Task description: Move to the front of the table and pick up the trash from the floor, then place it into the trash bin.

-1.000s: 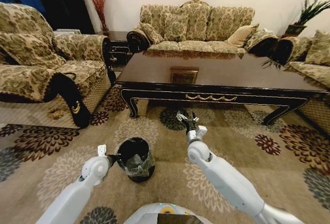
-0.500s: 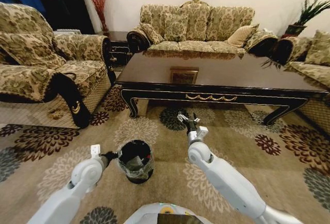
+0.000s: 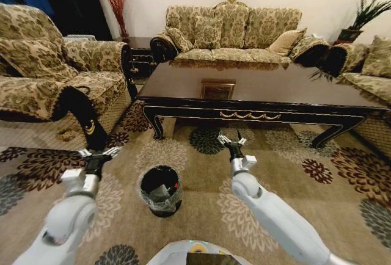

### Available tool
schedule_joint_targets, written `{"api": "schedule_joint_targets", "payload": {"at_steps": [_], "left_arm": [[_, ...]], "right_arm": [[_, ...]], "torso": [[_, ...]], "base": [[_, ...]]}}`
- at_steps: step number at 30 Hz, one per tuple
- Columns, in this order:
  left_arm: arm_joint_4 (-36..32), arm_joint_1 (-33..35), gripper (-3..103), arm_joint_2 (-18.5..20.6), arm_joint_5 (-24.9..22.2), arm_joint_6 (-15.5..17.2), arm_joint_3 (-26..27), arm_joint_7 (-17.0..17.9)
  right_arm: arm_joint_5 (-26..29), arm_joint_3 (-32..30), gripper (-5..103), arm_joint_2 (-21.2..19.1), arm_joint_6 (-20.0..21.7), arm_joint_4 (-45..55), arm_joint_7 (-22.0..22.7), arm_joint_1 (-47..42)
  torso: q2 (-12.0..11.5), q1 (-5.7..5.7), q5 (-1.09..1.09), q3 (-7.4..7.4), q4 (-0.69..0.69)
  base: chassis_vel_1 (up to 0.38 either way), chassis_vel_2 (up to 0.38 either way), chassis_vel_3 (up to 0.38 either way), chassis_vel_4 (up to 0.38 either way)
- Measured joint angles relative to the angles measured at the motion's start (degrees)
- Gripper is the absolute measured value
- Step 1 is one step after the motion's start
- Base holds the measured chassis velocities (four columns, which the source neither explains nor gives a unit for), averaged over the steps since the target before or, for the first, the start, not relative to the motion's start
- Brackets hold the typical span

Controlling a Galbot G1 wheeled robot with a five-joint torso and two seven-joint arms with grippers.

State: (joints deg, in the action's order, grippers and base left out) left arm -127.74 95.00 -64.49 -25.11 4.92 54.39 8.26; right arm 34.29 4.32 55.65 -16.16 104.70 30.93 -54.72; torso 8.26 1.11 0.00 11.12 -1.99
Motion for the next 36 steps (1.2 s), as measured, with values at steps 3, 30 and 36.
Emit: {"api": "schedule_joint_targets", "payload": {"at_steps": [3,30,36], "left_arm": [[0.09,0.79,100,-2.72,0.46,-1.51,1.51,-2.2],[-5.23,2.2,100,-7.1,-2.03,3.83,-2.07,0.57],[-5.35,2.4,100,-6.95,-2.14,4.12,-2.25,0.64]], "right_arm": [[-2.48,-2.2,100,-1.41,-0.82,2.33,-2.61,-4.63],[-8.61,-9.24,100,-2.32,-4.36,8.1,-6.82,-19.82],[-9.17,-9.09,100,-1.82,-4.43,8.09,-6.87,-20.26]], "torso": [[0.0,0.0,0.0,0.0,0.01],[0.0,0.0,-0.01,0.01,0.02],[0.01,0.01,0.0,0.01,0.0]], "base": [[0.0,0.0,0.0,0.0],[0.107,-0.145,-0.108,0.143],[0.299,-0.356,-0.29,0.353]]}}
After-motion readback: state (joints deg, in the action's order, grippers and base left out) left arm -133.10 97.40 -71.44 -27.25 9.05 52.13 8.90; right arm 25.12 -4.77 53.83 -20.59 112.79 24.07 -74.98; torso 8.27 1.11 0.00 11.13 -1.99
